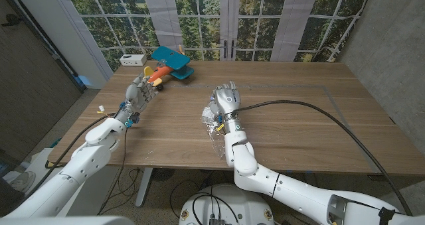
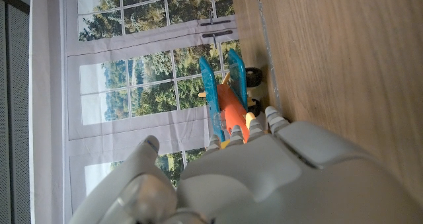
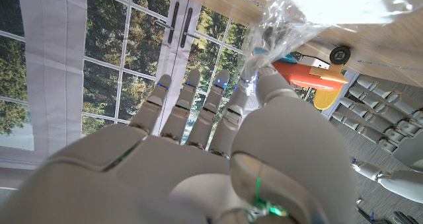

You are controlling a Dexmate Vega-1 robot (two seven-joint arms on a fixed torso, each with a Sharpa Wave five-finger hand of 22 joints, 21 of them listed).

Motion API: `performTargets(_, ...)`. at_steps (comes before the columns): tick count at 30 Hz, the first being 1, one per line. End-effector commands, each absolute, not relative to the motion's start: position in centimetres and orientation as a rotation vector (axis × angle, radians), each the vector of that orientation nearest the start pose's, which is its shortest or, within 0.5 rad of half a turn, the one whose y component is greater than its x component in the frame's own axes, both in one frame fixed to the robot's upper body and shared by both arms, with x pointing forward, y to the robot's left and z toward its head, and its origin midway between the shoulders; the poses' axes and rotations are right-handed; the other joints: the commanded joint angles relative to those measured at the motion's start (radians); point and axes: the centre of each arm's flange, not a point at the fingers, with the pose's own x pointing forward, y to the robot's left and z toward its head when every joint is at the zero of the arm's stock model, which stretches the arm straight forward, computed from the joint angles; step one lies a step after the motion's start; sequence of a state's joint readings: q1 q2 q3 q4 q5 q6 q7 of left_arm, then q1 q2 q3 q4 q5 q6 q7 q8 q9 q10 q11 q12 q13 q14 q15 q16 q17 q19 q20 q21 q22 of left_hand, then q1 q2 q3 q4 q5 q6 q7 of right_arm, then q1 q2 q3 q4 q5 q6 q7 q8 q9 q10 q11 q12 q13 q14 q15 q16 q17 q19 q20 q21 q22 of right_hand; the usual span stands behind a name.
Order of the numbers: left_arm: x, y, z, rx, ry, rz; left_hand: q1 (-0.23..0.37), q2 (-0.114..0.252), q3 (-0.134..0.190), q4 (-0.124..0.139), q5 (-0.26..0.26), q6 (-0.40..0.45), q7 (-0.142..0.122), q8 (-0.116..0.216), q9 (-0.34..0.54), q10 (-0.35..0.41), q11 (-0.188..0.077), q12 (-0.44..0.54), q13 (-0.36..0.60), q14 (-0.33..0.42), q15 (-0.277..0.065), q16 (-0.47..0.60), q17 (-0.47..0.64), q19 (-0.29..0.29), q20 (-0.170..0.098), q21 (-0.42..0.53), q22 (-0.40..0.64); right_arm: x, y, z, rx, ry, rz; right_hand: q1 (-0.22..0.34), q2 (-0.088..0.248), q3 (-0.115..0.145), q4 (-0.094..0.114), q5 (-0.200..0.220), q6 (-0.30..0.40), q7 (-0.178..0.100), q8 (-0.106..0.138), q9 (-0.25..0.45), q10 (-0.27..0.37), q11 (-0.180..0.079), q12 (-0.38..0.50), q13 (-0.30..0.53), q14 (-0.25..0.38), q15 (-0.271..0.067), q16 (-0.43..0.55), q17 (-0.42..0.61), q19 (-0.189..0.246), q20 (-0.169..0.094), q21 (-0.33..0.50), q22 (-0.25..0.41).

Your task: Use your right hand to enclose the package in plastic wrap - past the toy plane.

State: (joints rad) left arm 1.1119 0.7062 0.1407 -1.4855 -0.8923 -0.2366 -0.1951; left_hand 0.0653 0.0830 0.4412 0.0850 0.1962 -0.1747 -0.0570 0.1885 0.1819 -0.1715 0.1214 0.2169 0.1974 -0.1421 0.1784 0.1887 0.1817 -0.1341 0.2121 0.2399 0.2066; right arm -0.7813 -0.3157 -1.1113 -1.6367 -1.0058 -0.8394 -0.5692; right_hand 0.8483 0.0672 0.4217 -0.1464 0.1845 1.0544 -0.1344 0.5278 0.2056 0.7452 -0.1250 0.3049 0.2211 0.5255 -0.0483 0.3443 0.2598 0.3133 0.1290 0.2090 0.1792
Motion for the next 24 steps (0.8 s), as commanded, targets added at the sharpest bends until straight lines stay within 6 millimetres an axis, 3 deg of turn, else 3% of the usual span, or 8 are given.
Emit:
performTargets(1,59.0,38.8,-5.1,-0.11,-0.547,-0.259,0.006,-0.004,0.001,-0.005,-0.001,-0.076,-0.006,0.004,0.002,-0.035,-0.003,-0.001,0.002,0.009,0.001,0.001,0.003,0.003,0.001,0.001,0.004,52.6,-0.5,-9.0,-1.442,-0.804,-0.465,0.007,-0.007,0.017,-0.006,0.01,0.193,0.143,0.115,0.034,0.011,-0.003,0.001,0.007,0.015,-0.127,-0.006,-0.001,-0.011,0.001,-0.003,0.004)
performTargets(13,59.0,38.4,-4.7,-0.099,-0.543,-0.273,0.007,-0.003,0.001,-0.006,-0.001,-0.077,-0.007,0.004,0.002,-0.034,-0.002,-0.001,0.002,0.008,0.001,0.001,0.002,0.004,0.001,0.001,0.004,52.7,-1.8,-10.1,-1.533,-0.695,-0.392,-0.006,-0.017,0.042,-0.009,0.016,0.179,0.138,0.159,0.083,-0.012,0.002,-0.015,0.014,-0.015,-0.115,-0.028,0.0,-0.048,0.019,-0.013,0.004)
performTargets(17,59.1,38.3,-4.8,-0.094,-0.545,-0.279,0.007,-0.003,0.001,-0.006,-0.001,-0.076,-0.007,0.004,0.002,-0.034,-0.002,-0.001,0.002,0.009,0.003,0.001,0.002,0.004,0.001,0.001,0.004,52.7,-2.2,-10.2,-1.603,-0.608,-0.335,-0.021,-0.021,0.054,-0.005,0.017,0.125,0.122,0.167,0.111,-0.026,0.004,-0.024,0.019,-0.033,-0.104,-0.039,0.003,-0.067,0.029,-0.015,0.004)
performTargets(18,59.1,38.2,-4.8,-0.091,-0.554,-0.283,0.007,-0.003,0.001,-0.006,-0.001,-0.076,-0.008,0.004,0.002,-0.034,-0.002,-0.001,0.002,0.009,0.003,0.001,0.002,0.004,0.001,0.001,0.004,52.7,-2.3,-10.2,-1.613,-0.592,-0.328,-0.055,-0.038,0.053,0.003,0.008,0.054,0.109,0.157,0.119,-0.056,0.004,-0.042,0.023,-0.063,-0.087,-0.051,0.009,-0.096,0.044,-0.019,0.004)
performTargets(21,59.3,38.0,-4.6,-0.085,-0.561,-0.298,0.006,-0.006,0.0,-0.006,-0.001,-0.075,-0.012,0.004,0.002,-0.033,-0.005,0.0,0.002,0.009,-0.001,0.001,0.003,0.003,0.002,0.001,0.004,52.6,-2.4,-10.4,-1.627,-0.557,-0.321,-0.114,-0.061,0.047,0.018,-0.003,-0.07,0.082,0.107,0.086,-0.103,0.014,-0.068,0.031,-0.088,-0.073,-0.057,0.023,-0.115,0.054,-0.014,0.004)
performTargets(24,59.4,37.9,-4.5,-0.081,-0.56,-0.308,0.005,-0.009,-0.002,-0.007,-0.001,-0.075,-0.012,0.004,0.002,-0.033,-0.007,-0.001,0.002,0.009,-0.002,0.001,0.003,0.003,0.002,0.001,0.004,52.3,-2.4,-10.6,-1.631,-0.549,-0.326,-0.157,-0.088,0.027,0.02,0.005,-0.237,0.035,0.026,0.05,-0.169,0.024,-0.095,0.04,-0.118,-0.066,-0.06,0.035,-0.121,0.061,-0.01,0.004)
